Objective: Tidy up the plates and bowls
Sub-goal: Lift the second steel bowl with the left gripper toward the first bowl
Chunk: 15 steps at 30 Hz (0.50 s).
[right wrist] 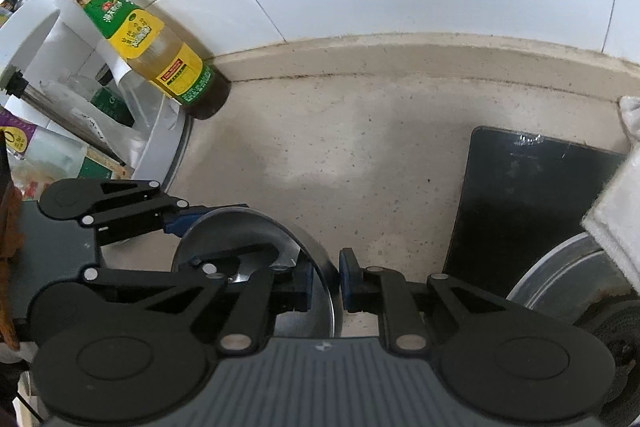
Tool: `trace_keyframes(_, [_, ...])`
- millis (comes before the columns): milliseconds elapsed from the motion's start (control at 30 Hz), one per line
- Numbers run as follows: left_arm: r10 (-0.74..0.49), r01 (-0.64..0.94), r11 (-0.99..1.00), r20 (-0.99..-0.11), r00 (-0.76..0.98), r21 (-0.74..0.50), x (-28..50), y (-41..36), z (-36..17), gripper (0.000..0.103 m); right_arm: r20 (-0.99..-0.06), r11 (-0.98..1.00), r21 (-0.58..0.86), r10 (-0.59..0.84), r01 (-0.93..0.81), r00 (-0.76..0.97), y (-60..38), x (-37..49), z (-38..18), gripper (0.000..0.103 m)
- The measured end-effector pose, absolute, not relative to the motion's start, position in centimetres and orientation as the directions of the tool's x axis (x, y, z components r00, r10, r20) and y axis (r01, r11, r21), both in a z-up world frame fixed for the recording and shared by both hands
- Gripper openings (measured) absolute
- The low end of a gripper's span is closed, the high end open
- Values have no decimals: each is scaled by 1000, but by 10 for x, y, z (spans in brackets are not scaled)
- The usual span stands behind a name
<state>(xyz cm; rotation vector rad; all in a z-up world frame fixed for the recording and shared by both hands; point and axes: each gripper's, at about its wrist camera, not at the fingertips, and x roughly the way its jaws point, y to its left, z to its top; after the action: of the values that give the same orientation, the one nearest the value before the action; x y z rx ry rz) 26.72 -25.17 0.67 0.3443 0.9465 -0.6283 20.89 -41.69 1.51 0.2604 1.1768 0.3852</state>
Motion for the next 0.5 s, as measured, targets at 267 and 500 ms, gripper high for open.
trace_keyframes(267, [-319, 627, 779, -866, 385, -8, 267, -252, -11, 35, -861, 911, 384, 412, -149, 299, -416, 209, -1, 15])
trace_keyframes(500, [-308, 646, 762, -905, 293, -51, 267, -248, -29, 38, -867, 900, 424, 435, -100, 242, -426, 198, -13, 19])
